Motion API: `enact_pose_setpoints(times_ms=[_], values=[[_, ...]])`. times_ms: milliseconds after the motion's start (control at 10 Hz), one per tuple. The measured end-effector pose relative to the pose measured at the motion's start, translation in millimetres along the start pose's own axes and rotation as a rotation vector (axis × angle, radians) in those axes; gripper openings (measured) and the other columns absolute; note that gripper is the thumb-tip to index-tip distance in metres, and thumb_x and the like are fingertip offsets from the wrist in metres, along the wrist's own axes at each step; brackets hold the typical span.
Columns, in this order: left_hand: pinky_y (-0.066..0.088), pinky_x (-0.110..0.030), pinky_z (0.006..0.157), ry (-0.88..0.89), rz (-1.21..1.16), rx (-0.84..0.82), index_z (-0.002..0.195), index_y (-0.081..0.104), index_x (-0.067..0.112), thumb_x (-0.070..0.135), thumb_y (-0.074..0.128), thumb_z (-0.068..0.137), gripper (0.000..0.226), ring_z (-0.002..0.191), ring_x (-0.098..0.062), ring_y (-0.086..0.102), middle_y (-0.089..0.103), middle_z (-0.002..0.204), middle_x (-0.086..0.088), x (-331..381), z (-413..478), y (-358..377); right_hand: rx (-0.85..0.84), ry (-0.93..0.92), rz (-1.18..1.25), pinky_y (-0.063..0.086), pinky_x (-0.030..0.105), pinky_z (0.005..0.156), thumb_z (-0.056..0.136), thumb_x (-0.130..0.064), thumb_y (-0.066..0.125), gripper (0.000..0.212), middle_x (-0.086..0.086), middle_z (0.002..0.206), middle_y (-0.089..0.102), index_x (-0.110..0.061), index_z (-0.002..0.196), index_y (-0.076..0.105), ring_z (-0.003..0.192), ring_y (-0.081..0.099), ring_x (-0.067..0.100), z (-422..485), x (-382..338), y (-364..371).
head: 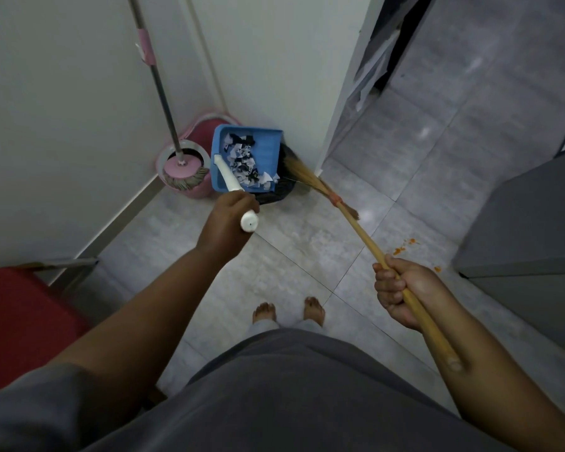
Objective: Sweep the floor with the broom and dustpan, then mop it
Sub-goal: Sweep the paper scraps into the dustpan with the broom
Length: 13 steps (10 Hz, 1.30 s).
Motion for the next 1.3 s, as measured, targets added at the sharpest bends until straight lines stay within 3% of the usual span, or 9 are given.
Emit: enact_pose_setpoints(times_ms=[100, 200, 300, 400, 500, 600, 800, 1100, 1300], values=[[0.045, -0.036, 0.094, -0.232, -0.074, -0.036, 0.102, 0.063, 0.013, 0.036, 0.086, 0.072, 0.044, 0.116, -0.025, 0.051, 0.055, 0.126, -0.013, -5.0, -3.2, 9.1, 0.009, 0.011, 0.004, 0.024, 0.014, 0.026, 0.105, -0.029, 0.037, 0.033, -0.006, 0.046, 0.04, -0.008, 0.083, 0.05, 0.027, 0.032, 0.003, 3.0, -2.3, 0.8], [0.042, -0.029, 0.093, -0.458, -0.139, 0.001, 0.105, 0.059, 0.022, 0.067, 0.073, 0.071, 0.058, 0.117, -0.017, 0.047, 0.05, 0.13, -0.006, -7.9, -3.9, 13.8, 0.011, 0.013, 0.001, 0.024, 0.013, 0.027, 0.105, -0.029, 0.038, 0.033, -0.006, 0.046, 0.041, -0.008, 0.083, 0.05, 0.028, 0.032, 0.003, 4.5, -4.3, 0.2], [0.053, -0.04, 0.087, -0.66, -0.367, 0.112, 0.097, 0.061, 0.017, 0.059, 0.062, 0.085, 0.043, 0.097, -0.016, 0.058, 0.061, 0.105, -0.004, -3.8, -3.2, 18.5, 0.006, 0.018, -0.007, 0.024, 0.013, 0.026, 0.105, -0.029, 0.038, 0.032, -0.006, 0.046, 0.041, -0.008, 0.083, 0.05, 0.028, 0.032, 0.003, 5.4, -5.7, 1.5], [0.057, -0.045, 0.09, -1.036, -0.844, 0.224, 0.099, 0.06, 0.014, 0.031, 0.059, 0.096, 0.017, 0.092, -0.019, 0.064, 0.063, 0.106, -0.008, -5.4, 0.3, 25.1, 0.01, 0.014, -0.007, 0.023, 0.014, 0.026, 0.105, -0.029, 0.037, 0.032, -0.006, 0.046, 0.041, -0.008, 0.084, 0.05, 0.027, 0.032, 0.003, 6.2, -7.0, 3.1], [0.062, -0.03, 0.07, -1.294, -1.286, 0.31, 0.107, 0.05, 0.006, -0.002, 0.054, 0.093, 0.017, 0.084, -0.023, 0.067, 0.058, 0.107, -0.017, -7.7, 8.4, 26.6, 0.016, 0.007, -0.017, 0.023, 0.014, 0.026, 0.105, -0.028, 0.037, 0.031, -0.006, 0.046, 0.041, -0.008, 0.086, 0.05, 0.028, 0.032, 0.003, 6.6, -7.4, 5.2], [0.05, -0.019, 0.046, -1.402, -1.386, 0.299, 0.094, 0.049, 0.006, -0.01, 0.048, 0.088, 0.017, 0.064, -0.015, 0.058, 0.057, 0.091, -0.015, -10.8, 12.7, 21.8, 0.019, 0.009, -0.025, 0.024, 0.013, 0.026, 0.105, -0.028, 0.038, 0.031, -0.006, 0.047, 0.041, -0.008, 0.086, 0.05, 0.028, 0.032, 0.003, 7.0, -8.0, 6.3], [0.044, -0.019, 0.045, -1.407, -1.332, 0.223, 0.108, 0.056, -0.003, -0.004, 0.061, 0.09, 0.018, 0.058, -0.011, 0.049, 0.053, 0.077, -0.008, -19.0, -5.0, 30.3, 0.032, 0.0, -0.05, 0.023, 0.014, 0.026, 0.105, -0.029, 0.038, 0.031, -0.006, 0.047, 0.04, -0.008, 0.086, 0.05, 0.028, 0.031, 0.003, 8.1, -8.1, 3.8], [0.047, -0.026, 0.052, -1.291, -1.067, 0.108, 0.131, 0.05, 0.002, -0.006, 0.062, 0.087, 0.046, 0.068, -0.017, 0.054, 0.056, 0.089, -0.014, -33.9, -69.2, 35.5, 0.031, -0.011, -0.066, 0.025, 0.014, 0.026, 0.105, -0.028, 0.038, 0.031, -0.005, 0.048, 0.041, -0.008, 0.086, 0.051, 0.028, 0.033, 0.003, 10.0, -5.2, 1.1], [0.054, -0.027, 0.059, -1.221, -0.939, 0.01, 0.136, 0.049, 0.015, -0.002, 0.066, 0.085, 0.056, 0.073, -0.018, 0.058, 0.061, 0.094, -0.013, -40.1, -101.6, 37.3, 0.031, -0.011, -0.082, 0.024, 0.014, 0.027, 0.105, -0.029, 0.038, 0.032, -0.005, 0.048, 0.04, -0.008, 0.085, 0.051, 0.028, 0.032, 0.003, 7.9, -3.8, 1.6]])
Point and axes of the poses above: each hand's wrist, its own z-axis towards the middle knuckle, its own y-axis out of the palm, x = y × z, the point moved 4 cm from there along z, towards the middle knuckle
